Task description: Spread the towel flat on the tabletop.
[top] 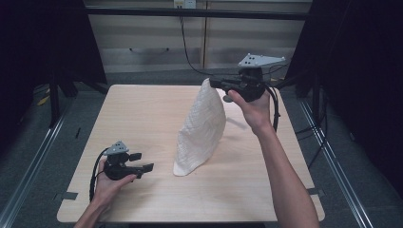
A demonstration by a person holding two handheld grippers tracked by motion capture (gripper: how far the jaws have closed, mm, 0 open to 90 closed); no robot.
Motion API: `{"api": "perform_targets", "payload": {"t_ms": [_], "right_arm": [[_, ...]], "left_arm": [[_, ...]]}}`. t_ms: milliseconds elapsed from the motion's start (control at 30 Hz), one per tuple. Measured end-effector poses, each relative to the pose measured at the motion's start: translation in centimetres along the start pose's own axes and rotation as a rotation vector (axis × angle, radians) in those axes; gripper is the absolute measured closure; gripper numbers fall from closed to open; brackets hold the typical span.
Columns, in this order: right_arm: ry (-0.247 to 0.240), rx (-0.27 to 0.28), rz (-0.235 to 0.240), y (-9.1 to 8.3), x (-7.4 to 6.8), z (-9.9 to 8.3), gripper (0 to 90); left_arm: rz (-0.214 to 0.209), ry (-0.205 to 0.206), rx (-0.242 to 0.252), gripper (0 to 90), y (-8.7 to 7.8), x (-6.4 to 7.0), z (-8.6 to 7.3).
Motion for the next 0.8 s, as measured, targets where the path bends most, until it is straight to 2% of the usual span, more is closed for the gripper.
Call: {"api": "perform_targets", "payload": {"t_ms": [33, 67, 133, 167, 200, 333, 367, 400, 433, 567, 700, 800], "right_arm": [[0.000, 0.000, 0.000, 0.0, 0.0, 0.0, 89.0], [-0.014, -0.015, 0.012, 0.0, -0.6, -0.8, 89.0], [-0.013, -0.021, 0.018, 0.1, -0.9, -1.3, 89.0], [-0.007, -0.032, 0.030, 0.2, -1.2, -2.2, 89.0], [0.002, -0.058, 0.048, 0.5, -1.7, -4.3, 89.0], [0.038, -0.097, 0.090, 1.3, -2.8, -8.2, 89.0], [0.038, -0.097, 0.090, 1.3, -2.8, -8.2, 89.0], [0.046, -0.110, 0.099, 1.5, -3.1, -9.2, 89.0], [0.068, -0.130, 0.117, 1.8, -3.6, -11.2, 89.0], [0.107, -0.176, 0.146, 2.3, -4.6, -15.0, 89.0], [0.141, -0.261, 0.162, 2.4, -5.5, -19.7, 89.0], [0.172, -0.299, 0.157, 2.1, -5.5, -22.2, 88.9]], "left_arm": [[0.000, 0.000, 0.000, 24.6, 0.0, 0.0, 0.0], [-0.001, 0.002, -0.003, 24.6, 0.0, 0.0, -0.1], [-0.001, 0.001, -0.004, 24.6, 0.1, 0.0, -0.1], [-0.002, 0.000, -0.007, 24.6, 0.1, 0.1, -0.1], [-0.003, -0.002, -0.009, 24.6, 0.2, 0.1, -0.1], [-0.002, 0.003, -0.013, 24.8, 0.3, 0.2, -0.2], [-0.002, 0.003, -0.013, 24.9, 0.3, 0.2, -0.2], [-0.002, 0.003, -0.014, 24.9, 0.3, 0.2, -0.2], [-0.002, 0.002, -0.015, 25.0, 0.3, 0.2, -0.2], [-0.002, 0.002, -0.017, 25.1, 0.3, 0.2, -0.2], [0.002, 0.000, -0.020, 25.5, 0.3, 0.2, -0.2], [0.014, -0.008, -0.017, 28.3, 0.4, 0.1, -0.1]]}}
Point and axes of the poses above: each handheld gripper's, and its own axes: y roughly forward along the jaws, z roughly out of its top, x roughly to its right, the point moved 10 cm from there along y, roughly forward along the jaws
